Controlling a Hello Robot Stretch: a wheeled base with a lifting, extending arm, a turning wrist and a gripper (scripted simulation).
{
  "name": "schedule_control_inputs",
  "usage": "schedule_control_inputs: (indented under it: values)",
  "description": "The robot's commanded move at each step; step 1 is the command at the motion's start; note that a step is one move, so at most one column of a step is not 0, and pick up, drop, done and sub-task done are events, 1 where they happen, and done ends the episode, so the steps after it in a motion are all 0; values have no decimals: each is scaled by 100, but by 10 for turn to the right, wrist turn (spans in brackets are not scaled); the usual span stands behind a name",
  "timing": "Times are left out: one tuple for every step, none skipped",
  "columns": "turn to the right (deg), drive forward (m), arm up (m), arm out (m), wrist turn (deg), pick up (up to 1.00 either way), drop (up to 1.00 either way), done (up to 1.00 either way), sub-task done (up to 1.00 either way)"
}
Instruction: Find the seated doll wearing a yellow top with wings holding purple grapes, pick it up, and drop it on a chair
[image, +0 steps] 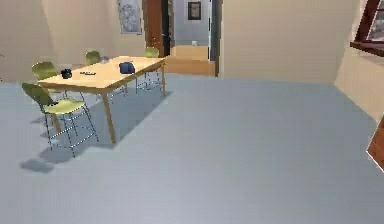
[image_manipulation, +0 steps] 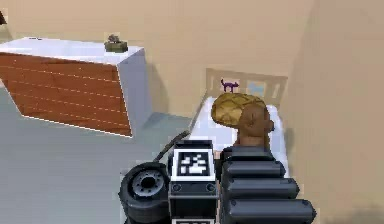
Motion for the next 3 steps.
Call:
schedule_control_inputs:
  values:
    - [-450, 0, 0, 0, 0, 0, 0, 0, 0]
    - [0, 40, 0, 0, 0, 0, 0, 0, 0]
    - [-90, 0, 0, 0, 0, 0, 0, 0, 0]
